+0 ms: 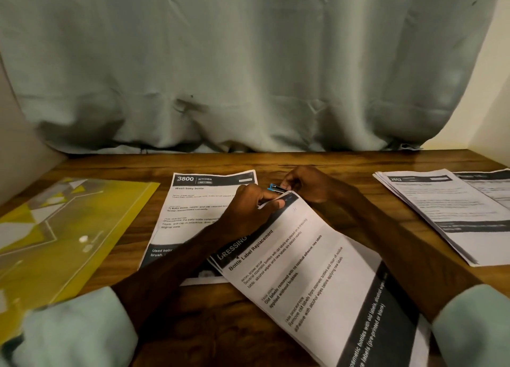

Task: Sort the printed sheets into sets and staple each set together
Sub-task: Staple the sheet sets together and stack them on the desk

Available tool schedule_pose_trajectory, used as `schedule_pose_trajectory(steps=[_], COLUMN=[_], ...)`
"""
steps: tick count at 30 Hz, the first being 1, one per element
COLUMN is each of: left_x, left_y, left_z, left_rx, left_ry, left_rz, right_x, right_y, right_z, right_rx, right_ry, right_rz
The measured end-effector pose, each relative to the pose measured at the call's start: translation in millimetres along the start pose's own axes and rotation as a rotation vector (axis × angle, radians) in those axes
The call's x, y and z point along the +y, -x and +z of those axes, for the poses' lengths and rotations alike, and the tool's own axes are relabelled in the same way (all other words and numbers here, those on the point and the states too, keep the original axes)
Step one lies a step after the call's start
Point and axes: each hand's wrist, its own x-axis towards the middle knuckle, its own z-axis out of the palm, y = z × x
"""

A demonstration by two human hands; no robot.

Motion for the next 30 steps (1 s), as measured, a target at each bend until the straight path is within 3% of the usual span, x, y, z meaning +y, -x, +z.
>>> schedule_pose_trajectory(steps=[2, 7, 13, 16, 19, 25, 30], left_x=[1.5, 4.7, 11.6, 15.9, 22.6, 50.1, 58.4], left_y=[-0.3, -2.1, -8.1, -16.7, -32.8, -75.0, -98.7], left_z=[-2.2, -4.9, -9.1, -11.6, -12.5, -15.9, -13.2], left_rx=[-0.006, -0.022, -0.092, -0.132, -0.179, -0.26, -0.297], left_ry=[0.024, 0.131, 0.275, 0.283, 0.252, 0.126, 0.016], left_rz=[-0.033, -0.131, -0.241, -0.24, -0.247, -0.233, -0.192], right_x=[7.0, 33.3, 54.3, 52.7, 49.7, 45.5, 60.8], right_y=[11.0, 47.9, 65.8, 68.2, 70.3, 83.9, 87.8], right_z=[-1.6, -10.0, -15.0, -13.4, -15.6, -27.4, -31.8], right_rx=[0.039, 0.174, 0.163, 0.109, 0.121, 0.321, 0.409], right_ry=[-0.109, -1.049, -1.443, -1.425, -1.257, -0.849, -0.825], right_rz=[0.062, 0.124, 0.049, 0.055, 0.067, 0.043, -0.04])
